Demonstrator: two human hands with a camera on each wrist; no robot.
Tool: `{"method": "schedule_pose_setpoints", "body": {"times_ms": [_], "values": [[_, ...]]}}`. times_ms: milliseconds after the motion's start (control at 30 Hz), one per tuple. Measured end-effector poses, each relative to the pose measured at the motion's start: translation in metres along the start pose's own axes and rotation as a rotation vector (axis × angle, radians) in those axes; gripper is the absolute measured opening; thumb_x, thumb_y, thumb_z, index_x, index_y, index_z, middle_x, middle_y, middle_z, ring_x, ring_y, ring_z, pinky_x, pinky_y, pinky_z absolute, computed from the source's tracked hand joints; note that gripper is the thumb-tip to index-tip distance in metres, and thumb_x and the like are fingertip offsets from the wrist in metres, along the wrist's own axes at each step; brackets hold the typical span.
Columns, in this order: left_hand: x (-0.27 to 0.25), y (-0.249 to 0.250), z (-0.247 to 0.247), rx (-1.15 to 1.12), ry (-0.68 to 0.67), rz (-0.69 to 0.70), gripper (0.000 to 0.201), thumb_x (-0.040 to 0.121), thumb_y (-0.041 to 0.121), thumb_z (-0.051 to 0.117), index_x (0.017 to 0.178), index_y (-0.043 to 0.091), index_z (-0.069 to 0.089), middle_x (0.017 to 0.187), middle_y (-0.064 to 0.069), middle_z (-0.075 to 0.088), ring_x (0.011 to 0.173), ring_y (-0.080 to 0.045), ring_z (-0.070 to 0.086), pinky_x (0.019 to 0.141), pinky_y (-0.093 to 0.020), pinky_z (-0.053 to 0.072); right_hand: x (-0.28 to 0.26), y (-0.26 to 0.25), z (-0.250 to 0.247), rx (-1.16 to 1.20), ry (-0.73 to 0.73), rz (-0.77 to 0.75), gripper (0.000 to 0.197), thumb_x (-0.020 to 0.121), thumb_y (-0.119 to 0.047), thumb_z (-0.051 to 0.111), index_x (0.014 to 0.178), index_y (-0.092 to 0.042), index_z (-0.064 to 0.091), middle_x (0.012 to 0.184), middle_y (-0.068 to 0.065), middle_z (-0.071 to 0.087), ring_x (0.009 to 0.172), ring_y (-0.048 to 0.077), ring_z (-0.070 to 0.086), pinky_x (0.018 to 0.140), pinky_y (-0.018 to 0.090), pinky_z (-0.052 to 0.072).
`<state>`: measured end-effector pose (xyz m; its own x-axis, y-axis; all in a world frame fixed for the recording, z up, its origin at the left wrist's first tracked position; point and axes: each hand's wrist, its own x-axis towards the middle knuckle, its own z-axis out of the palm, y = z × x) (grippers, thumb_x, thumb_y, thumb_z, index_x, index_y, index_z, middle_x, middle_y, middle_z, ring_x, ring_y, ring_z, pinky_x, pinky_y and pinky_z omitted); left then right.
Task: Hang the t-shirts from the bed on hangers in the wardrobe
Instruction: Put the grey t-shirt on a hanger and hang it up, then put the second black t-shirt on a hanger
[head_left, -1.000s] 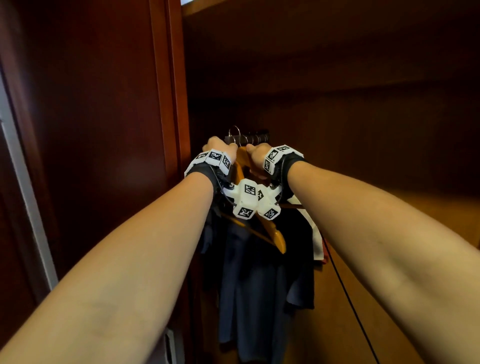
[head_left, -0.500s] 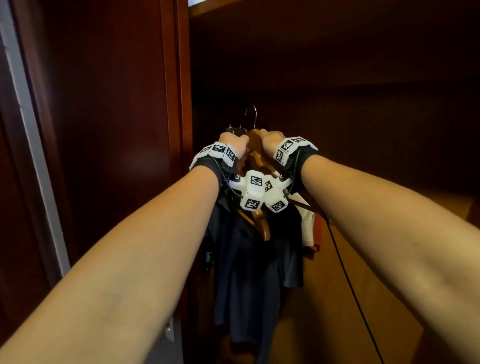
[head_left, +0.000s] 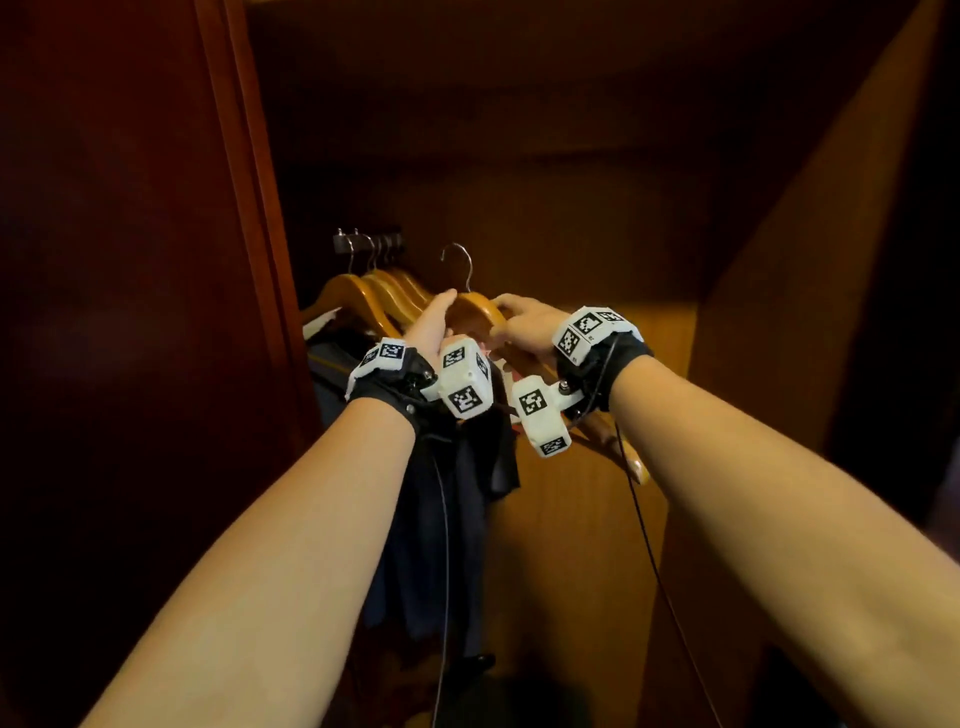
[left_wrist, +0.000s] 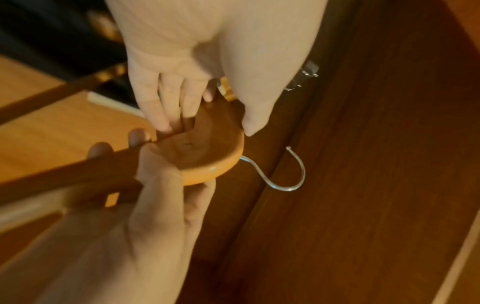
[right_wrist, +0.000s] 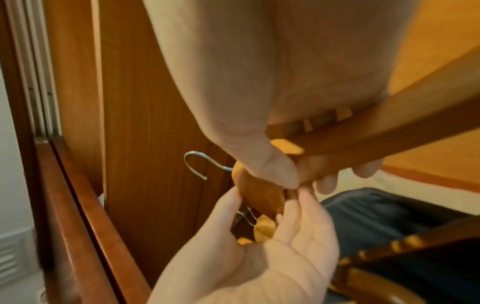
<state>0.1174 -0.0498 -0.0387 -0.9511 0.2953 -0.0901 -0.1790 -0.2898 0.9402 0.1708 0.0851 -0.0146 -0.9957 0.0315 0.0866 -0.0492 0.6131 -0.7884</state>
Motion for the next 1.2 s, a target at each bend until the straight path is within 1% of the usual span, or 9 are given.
{"method": "schedule_pose_setpoints", "body": {"times_ms": [100,233,333,433,667,767,867,1067,1200], "values": [[-0.015,-0.028,0.006,-0.004,-0.111,-0.047,0.048,0.086,0.050,0.065,0.117,0.014,0.058,0.091,-0.010,0.065,0.081,-0.025,0.067,0.085,-0.037,0.055,-0.043,0.017,0.002,-0.008,0.074,0.071,0.047,0.086,-0.002,0.062,0.128,-0.022,0.053,0.102,0.012,0.065,0.090,0.029,0.065,0.089,0.047,0.054],[-0.054,-0.070,0.025,-0.031,-0.230,-0.118,0.045,0.088,0.044,0.065,0.112,0.006,0.062,0.080,-0.015,0.073,0.099,-0.036,0.065,0.098,-0.041,0.049,-0.111,0.036,0.003,-0.006,0.165,0.214,0.041,0.086,-0.006,0.062,0.122,-0.025,0.059,0.112,0.012,0.067,0.102,0.029,0.061,0.098,0.047,0.048],[-0.093,-0.104,0.049,-0.164,-0.314,-0.264,0.037,0.092,0.042,0.060,0.094,0.005,0.055,0.056,-0.016,0.067,0.078,-0.030,0.061,0.081,-0.034,0.047,-0.164,0.053,0.000,0.029,0.236,0.302,0.039,0.084,-0.003,0.062,0.119,-0.021,0.062,0.104,0.009,0.068,0.098,0.024,0.062,0.092,0.038,0.045],[-0.128,-0.145,0.076,-0.246,-0.359,-0.383,0.037,0.091,0.045,0.058,0.094,0.008,0.055,0.060,-0.015,0.069,0.071,-0.024,0.063,0.074,-0.027,0.044,-0.219,0.074,-0.003,0.088,0.310,0.363,0.031,0.085,0.000,0.060,0.110,-0.018,0.065,0.084,0.002,0.069,0.086,0.017,0.064,0.090,0.035,0.046],[-0.199,-0.229,0.165,-0.190,-0.501,-0.555,0.031,0.087,0.044,0.061,0.093,0.014,0.056,0.063,-0.009,0.069,0.066,-0.020,0.063,0.055,-0.029,0.050,-0.349,0.136,-0.025,0.167,0.633,0.544,0.017,0.085,-0.003,0.060,0.094,-0.015,0.066,0.085,0.007,0.065,0.075,0.019,0.060,0.073,0.030,0.049],[-0.239,-0.259,0.218,-0.125,-0.581,-0.610,0.034,0.089,0.043,0.060,0.088,0.010,0.058,0.063,-0.010,0.068,0.071,-0.021,0.060,0.060,-0.031,0.046,-0.414,0.161,-0.046,0.140,0.714,0.652,0.024,0.085,-0.002,0.058,0.107,-0.009,0.066,0.092,0.009,0.065,0.084,0.022,0.058,0.079,0.032,0.046],[-0.286,-0.290,0.271,-0.077,-0.673,-0.660,0.030,0.091,0.038,0.057,0.080,0.011,0.057,0.065,-0.007,0.063,0.068,-0.020,0.056,0.063,-0.030,0.044,-0.482,0.185,-0.074,0.148,0.812,0.709,0.021,0.087,-0.004,0.056,0.102,-0.014,0.066,0.089,0.004,0.061,0.083,0.018,0.054,0.068,0.027,0.043],[-0.389,-0.355,0.379,-0.004,-0.826,-0.770,0.040,0.096,0.036,0.047,0.066,0.011,0.055,0.051,-0.009,0.061,0.042,-0.020,0.060,0.059,-0.026,0.044,-0.609,0.245,-0.128,0.138,1.045,0.831,0.018,0.082,-0.002,0.056,0.095,-0.008,0.067,0.085,0.009,0.065,0.076,0.021,0.060,0.071,0.031,0.049],[-0.451,-0.395,0.457,-0.033,-0.956,-0.825,0.046,0.097,0.041,0.048,0.073,0.007,0.068,0.067,-0.015,0.071,0.066,-0.027,0.069,0.077,-0.035,0.053,-0.692,0.281,-0.169,0.157,1.216,0.888,0.022,0.074,0.000,0.058,0.092,-0.001,0.068,0.089,0.017,0.067,0.087,0.033,0.064,0.088,0.046,0.056]]}}
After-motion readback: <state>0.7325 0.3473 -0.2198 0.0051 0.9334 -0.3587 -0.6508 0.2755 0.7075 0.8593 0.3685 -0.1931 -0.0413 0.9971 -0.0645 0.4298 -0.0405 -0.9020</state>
